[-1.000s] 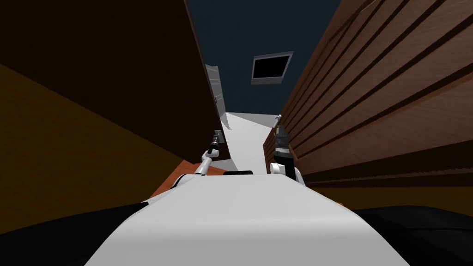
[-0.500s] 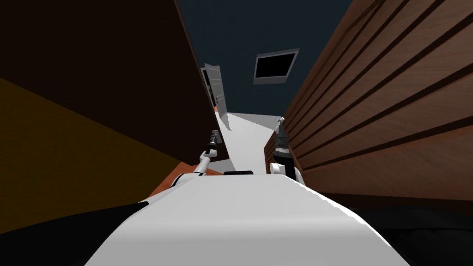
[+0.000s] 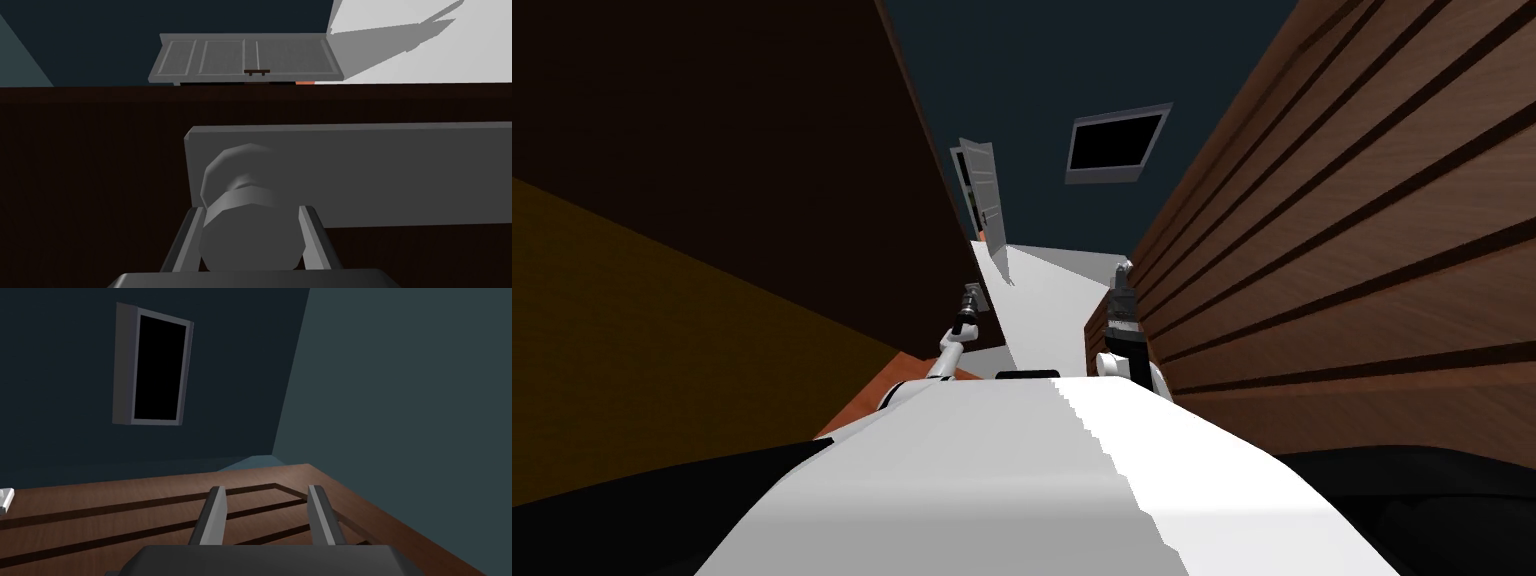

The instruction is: Push the door open

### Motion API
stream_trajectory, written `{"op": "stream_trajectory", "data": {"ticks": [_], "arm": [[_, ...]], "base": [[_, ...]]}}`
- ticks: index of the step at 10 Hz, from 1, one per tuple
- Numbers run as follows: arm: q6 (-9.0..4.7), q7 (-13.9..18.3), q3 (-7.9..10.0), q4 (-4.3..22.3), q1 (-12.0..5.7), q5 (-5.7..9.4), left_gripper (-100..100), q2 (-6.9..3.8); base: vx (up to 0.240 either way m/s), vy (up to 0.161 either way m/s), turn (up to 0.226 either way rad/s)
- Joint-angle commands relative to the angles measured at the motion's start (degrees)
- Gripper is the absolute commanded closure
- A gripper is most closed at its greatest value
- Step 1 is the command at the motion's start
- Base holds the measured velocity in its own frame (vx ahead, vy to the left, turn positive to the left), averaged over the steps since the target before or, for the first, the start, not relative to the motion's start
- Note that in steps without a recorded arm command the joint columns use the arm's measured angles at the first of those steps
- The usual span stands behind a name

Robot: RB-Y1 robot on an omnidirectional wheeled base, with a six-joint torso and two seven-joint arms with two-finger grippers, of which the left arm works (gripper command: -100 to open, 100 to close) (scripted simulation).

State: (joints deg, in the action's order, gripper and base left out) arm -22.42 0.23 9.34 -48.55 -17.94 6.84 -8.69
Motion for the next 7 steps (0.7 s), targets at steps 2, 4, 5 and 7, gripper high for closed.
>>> {"op": "stream_trajectory", "data": {"ticks": [2, 4, 5, 7], "arm": [[-0.81, -0.6, 2.05, 1.5, -1.04, 0.44, 100, -0.88], [-0.77, -0.8, 2.96, 1.7, -1.08, 0.64, 100, -1.09], [-0.74, -1.0, 3.46, 1.8, -1.10, 0.75, 100, -1.20], [-0.80, -1.0, 3.51, 2.3, -1.13, 0.76, 100, -1.24]], "base": [[0.194, -0.108, 0.065], [0.166, -0.105, 0.064], [0.168, -0.085, 0.055], [0.141, -0.066, 0.043]]}}
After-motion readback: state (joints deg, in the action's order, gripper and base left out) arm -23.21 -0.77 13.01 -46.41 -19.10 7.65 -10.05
